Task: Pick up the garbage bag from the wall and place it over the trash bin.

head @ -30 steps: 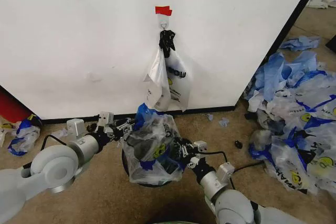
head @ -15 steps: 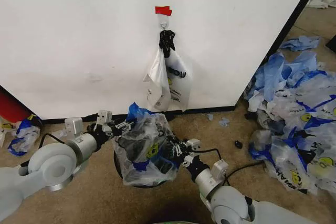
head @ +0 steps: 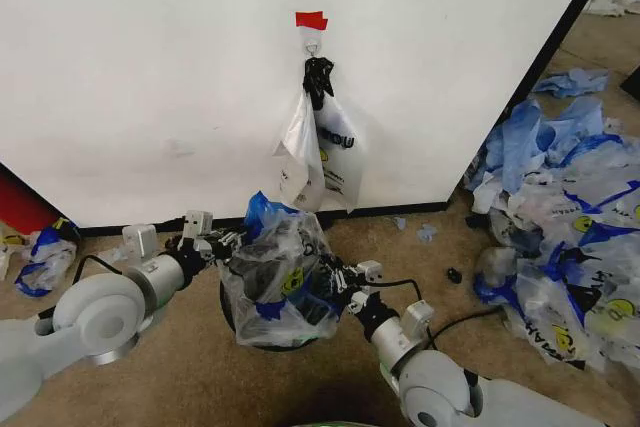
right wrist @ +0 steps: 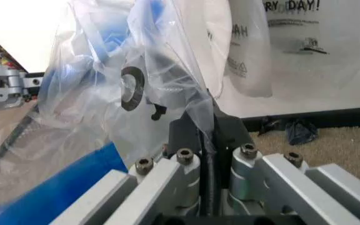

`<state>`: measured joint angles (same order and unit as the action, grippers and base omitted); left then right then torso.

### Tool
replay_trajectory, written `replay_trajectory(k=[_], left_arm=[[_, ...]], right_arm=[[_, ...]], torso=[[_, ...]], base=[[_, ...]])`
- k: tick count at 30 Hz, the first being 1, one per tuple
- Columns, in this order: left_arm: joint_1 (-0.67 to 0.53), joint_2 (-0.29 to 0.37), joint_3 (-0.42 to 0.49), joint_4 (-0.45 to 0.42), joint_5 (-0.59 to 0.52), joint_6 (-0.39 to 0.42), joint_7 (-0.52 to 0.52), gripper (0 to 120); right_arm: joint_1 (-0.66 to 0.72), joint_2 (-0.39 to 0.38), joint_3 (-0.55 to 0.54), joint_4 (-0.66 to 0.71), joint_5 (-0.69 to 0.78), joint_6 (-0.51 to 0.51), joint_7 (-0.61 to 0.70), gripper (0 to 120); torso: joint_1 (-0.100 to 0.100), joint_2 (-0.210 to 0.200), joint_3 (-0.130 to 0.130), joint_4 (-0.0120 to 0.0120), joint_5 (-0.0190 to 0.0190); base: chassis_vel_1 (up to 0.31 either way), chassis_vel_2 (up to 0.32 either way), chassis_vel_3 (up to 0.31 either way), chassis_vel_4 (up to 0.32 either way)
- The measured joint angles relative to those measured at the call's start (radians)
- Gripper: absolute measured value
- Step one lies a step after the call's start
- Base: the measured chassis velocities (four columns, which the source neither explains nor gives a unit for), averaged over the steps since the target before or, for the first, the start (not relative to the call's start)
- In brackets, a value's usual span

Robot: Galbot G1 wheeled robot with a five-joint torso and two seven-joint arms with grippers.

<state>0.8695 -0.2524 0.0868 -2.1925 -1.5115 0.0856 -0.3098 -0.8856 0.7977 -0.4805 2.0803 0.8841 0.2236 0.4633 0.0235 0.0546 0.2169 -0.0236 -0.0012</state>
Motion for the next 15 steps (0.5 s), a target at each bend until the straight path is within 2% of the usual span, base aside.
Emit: replay_trajectory(k=[9, 15], left_arm=[[-0.008, -0.003, 0.000, -0.002, -0.006, -0.001, 0.000, 0], [-0.008, -0.004, 0.001, 0.042, 0.007, -0.004, 0.006, 0]], right_arm=[[0.001, 0.001, 0.007, -0.004, 0.000, 0.000, 0.002, 0], [-0.002, 0.001, 0.012, 0.009, 0.019, 0.009, -0.004, 0]], torso=[[0.000, 0.000, 0.000, -0.0001, 0.0001], [0.000, 0.000, 0.000, 0.0000, 0.0001]], base=[[0.000, 0.000, 0.000, 0.000], [0.000, 0.000, 0.000, 0.000]])
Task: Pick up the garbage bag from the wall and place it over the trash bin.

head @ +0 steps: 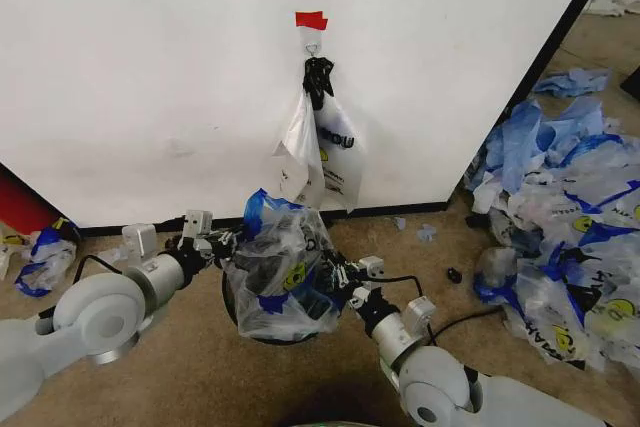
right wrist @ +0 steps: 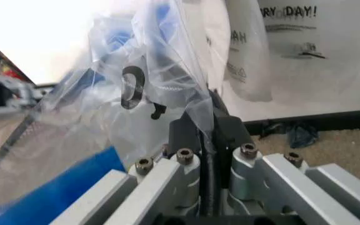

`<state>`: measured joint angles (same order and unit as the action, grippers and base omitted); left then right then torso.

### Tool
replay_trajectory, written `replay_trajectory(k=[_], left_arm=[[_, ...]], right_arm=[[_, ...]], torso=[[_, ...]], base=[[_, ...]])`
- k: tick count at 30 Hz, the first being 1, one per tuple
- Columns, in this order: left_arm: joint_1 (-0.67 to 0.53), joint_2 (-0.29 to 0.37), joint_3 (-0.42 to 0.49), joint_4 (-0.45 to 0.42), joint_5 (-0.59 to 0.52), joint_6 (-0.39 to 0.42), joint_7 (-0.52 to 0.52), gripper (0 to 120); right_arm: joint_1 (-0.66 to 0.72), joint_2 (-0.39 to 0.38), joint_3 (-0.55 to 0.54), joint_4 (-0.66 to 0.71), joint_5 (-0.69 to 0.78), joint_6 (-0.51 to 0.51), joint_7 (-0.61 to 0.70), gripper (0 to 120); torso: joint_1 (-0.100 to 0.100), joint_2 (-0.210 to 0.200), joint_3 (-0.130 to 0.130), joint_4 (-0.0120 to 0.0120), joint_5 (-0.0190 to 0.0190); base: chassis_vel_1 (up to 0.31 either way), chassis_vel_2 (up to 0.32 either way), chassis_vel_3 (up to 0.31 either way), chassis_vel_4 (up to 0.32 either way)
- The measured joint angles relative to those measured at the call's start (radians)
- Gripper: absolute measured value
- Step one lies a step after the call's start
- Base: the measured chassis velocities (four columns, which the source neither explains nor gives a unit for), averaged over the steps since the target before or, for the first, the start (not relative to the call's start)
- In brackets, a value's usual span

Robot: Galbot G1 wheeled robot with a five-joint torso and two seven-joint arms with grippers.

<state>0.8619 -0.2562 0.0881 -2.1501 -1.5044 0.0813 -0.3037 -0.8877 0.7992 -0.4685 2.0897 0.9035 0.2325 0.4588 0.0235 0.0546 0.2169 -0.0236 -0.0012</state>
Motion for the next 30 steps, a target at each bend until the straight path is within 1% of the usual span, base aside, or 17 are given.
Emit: replay_trajectory(k=[4, 8, 19, 21, 28, 30], left_arm=[[0.003, 0.000, 0.001, 0.031, 0.012, -0.004, 0.010, 0], [0.008, -0.001, 0.001, 0.044, 0.019, -0.008, 0.015, 0], [0.037, -0.018, -0.011, 0.051, 0.029, -0.026, 0.017, 0], [0.061, -0.032, -0.018, 0.061, 0.044, -0.034, 0.017, 0], [0.092, -0.048, -0.025, 0.069, 0.064, -0.039, 0.017, 0], [0.102, -0.054, -0.026, 0.072, 0.075, -0.043, 0.016, 0]], right_arm=[[-0.009, -0.002, 0.017, 0.019, 0.025, 0.011, -0.013, 0], [-0.014, -0.002, 0.029, 0.028, 0.033, 0.013, -0.017, 0], [-0.017, 0.013, 0.077, 0.030, 0.043, 0.014, -0.018, 0], [-0.014, 0.017, 0.091, 0.028, 0.050, 0.014, -0.017, 0], [-0.015, 0.018, 0.110, 0.028, 0.055, 0.014, -0.017, 0], [-0.017, 0.020, 0.117, 0.029, 0.057, 0.014, -0.016, 0]], torso=[[0.000, 0.000, 0.000, 0.0000, -0.0001], [0.000, 0.000, 0.000, 0.0000, -0.0001], [0.000, 0.000, 0.000, 0.0000, 0.0001], [0.000, 0.000, 0.000, 0.0000, 0.0000], [0.000, 0.000, 0.000, -0.0001, 0.0000], [0.000, 0.000, 0.000, 0.0001, -0.0002]], base=[[0.000, 0.000, 0.000, 0.000], [0.000, 0.000, 0.000, 0.000], [0.000, 0.000, 0.000, 0.000], [0.000, 0.000, 0.000, 0.000], [0.000, 0.000, 0.000, 0.000], [0.000, 0.000, 0.000, 0.000]])
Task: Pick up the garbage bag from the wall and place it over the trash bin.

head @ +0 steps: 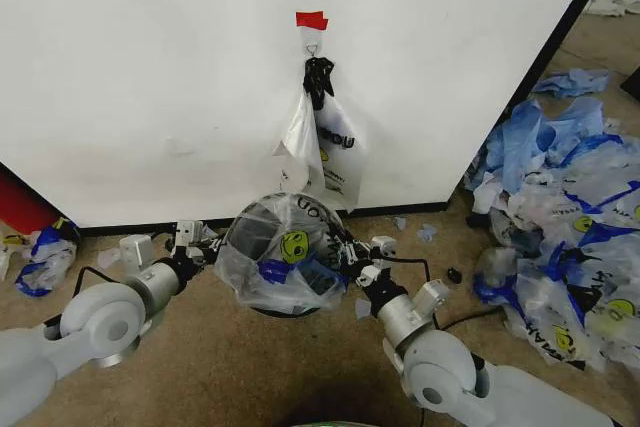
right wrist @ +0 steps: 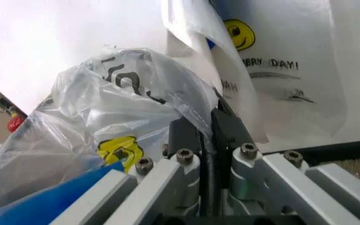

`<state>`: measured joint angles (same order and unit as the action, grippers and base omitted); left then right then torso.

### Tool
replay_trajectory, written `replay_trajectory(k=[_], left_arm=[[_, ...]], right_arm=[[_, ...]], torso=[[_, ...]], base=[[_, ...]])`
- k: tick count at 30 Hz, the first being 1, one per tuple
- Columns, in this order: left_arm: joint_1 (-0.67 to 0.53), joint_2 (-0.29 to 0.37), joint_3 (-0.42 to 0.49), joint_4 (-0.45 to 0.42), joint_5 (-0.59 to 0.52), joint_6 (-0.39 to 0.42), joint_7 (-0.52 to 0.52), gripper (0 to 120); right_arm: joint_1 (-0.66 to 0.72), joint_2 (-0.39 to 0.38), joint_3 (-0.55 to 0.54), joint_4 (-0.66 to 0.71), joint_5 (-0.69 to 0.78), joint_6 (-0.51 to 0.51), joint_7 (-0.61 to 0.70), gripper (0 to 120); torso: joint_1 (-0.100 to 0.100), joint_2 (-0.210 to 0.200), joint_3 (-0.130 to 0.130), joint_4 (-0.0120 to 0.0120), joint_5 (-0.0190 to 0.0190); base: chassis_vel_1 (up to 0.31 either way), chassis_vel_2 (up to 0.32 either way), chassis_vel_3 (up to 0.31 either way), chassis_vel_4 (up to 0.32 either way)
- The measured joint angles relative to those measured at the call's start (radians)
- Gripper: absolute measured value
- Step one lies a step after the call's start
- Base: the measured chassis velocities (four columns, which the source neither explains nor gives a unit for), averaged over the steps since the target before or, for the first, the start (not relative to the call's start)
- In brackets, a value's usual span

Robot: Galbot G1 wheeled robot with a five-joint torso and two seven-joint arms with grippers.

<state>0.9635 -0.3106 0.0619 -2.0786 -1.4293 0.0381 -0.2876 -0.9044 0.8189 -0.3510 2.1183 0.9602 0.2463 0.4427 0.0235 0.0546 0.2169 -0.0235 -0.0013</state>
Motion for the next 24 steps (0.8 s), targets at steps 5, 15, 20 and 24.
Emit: replay_trajectory(k=[5, 15, 20, 24], left_arm=[[-0.023, 0.006, -0.001, -0.008, -0.006, 0.001, -0.008, 0], [-0.054, 0.044, -0.012, -0.032, -0.011, 0.004, -0.028, 35], [-0.062, 0.067, -0.022, -0.051, -0.011, 0.004, -0.037, 52], [-0.058, 0.088, -0.056, -0.055, 0.035, 0.005, -0.033, 70]], right_arm=[[-0.005, -0.005, 0.004, -0.002, 0.000, 0.000, 0.000, 0], [-0.012, 0.002, 0.005, -0.050, -0.022, 0.003, -0.005, 0], [-0.006, 0.013, 0.000, -0.079, -0.027, 0.005, -0.005, 0], [-0.016, 0.021, 0.011, -0.104, -0.034, 0.009, -0.004, 0]], torso=[[0.000, 0.000, 0.000, -0.0003, 0.0001], [0.000, 0.000, 0.000, -0.0002, 0.0002], [0.000, 0.000, 0.000, 0.0000, 0.0001], [0.000, 0.000, 0.000, -0.0003, 0.0002]], base=[[0.000, 0.000, 0.000, 0.000], [0.000, 0.000, 0.000, 0.000], [0.000, 0.000, 0.000, 0.000], [0.000, 0.000, 0.000, 0.000]])
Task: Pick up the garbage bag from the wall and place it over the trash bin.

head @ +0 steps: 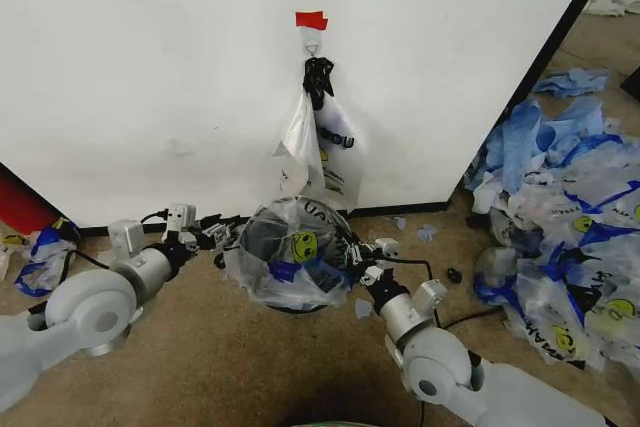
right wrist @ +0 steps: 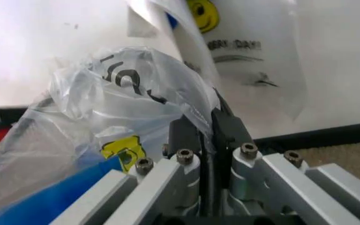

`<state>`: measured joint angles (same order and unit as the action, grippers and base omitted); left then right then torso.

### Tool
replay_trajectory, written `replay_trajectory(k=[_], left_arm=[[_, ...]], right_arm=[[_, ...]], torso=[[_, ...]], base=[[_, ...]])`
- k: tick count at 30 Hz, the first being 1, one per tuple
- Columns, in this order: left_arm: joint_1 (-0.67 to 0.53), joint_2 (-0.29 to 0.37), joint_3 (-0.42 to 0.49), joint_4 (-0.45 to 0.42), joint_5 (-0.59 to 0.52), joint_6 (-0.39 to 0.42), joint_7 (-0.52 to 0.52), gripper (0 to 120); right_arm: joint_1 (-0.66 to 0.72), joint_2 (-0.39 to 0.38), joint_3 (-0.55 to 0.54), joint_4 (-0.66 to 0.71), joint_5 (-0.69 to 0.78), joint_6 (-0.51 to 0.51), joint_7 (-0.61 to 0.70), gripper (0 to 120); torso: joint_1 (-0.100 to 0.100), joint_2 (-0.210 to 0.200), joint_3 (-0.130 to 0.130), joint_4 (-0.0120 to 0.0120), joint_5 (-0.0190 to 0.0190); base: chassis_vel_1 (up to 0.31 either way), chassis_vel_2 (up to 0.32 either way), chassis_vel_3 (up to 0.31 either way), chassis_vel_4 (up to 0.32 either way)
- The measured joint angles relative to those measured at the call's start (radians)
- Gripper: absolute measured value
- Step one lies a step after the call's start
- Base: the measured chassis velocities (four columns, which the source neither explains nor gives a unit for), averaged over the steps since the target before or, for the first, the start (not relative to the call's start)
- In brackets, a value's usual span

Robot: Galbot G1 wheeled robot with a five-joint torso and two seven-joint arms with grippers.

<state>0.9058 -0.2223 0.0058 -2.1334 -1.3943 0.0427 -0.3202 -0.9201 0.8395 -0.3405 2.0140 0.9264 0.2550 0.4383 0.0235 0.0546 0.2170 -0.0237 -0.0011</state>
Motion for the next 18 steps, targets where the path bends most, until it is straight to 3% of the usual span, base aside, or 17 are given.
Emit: replay_trajectory(k=[1, 4, 6, 8, 12, 18], left_arm=[[0.000, 0.000, 0.000, 0.000, 0.000, 0.000, 0.000, 70], [-0.003, 0.014, -0.018, -0.002, 0.106, -0.001, 0.047, 86], [-0.004, 0.015, -0.018, -0.004, 0.111, -0.001, 0.050, 86], [0.003, 0.029, -0.019, -0.043, 0.153, -0.002, 0.086, 97], [0.023, 0.045, 0.001, -0.132, 0.188, -0.002, 0.130, 100], [0.015, 0.055, 0.037, -0.188, 0.209, -0.002, 0.177, 100]], right_arm=[[0.000, 0.000, 0.000, 0.000, 0.000, 0.000, 0.000, 0], [-0.022, 0.001, 0.024, -0.008, -0.007, 0.001, 0.000, 0], [-0.022, 0.001, 0.025, -0.008, -0.008, 0.001, 0.000, 0], [-0.026, 0.003, 0.038, -0.016, -0.011, 0.003, -0.001, 0], [-0.025, 0.002, 0.043, -0.023, -0.011, 0.005, -0.002, 0], [-0.022, 0.002, 0.041, -0.026, -0.010, 0.005, -0.003, 0]], torso=[[0.000, 0.000, 0.000, 0.0000, 0.0000], [0.000, 0.000, 0.000, 0.0000, -0.0003], [0.000, 0.000, 0.000, 0.0000, -0.0003], [0.000, 0.000, 0.000, 0.0000, 0.0003], [0.000, 0.000, 0.000, 0.0003, -0.0001], [0.000, 0.000, 0.000, 0.0001, 0.0001]], base=[[0.000, 0.000, 0.000, 0.000], [0.000, 0.000, 0.000, 0.000], [0.000, 0.000, 0.000, 0.000], [0.000, 0.000, 0.000, 0.000], [0.000, 0.000, 0.000, 0.000], [0.000, 0.000, 0.000, 0.000]])
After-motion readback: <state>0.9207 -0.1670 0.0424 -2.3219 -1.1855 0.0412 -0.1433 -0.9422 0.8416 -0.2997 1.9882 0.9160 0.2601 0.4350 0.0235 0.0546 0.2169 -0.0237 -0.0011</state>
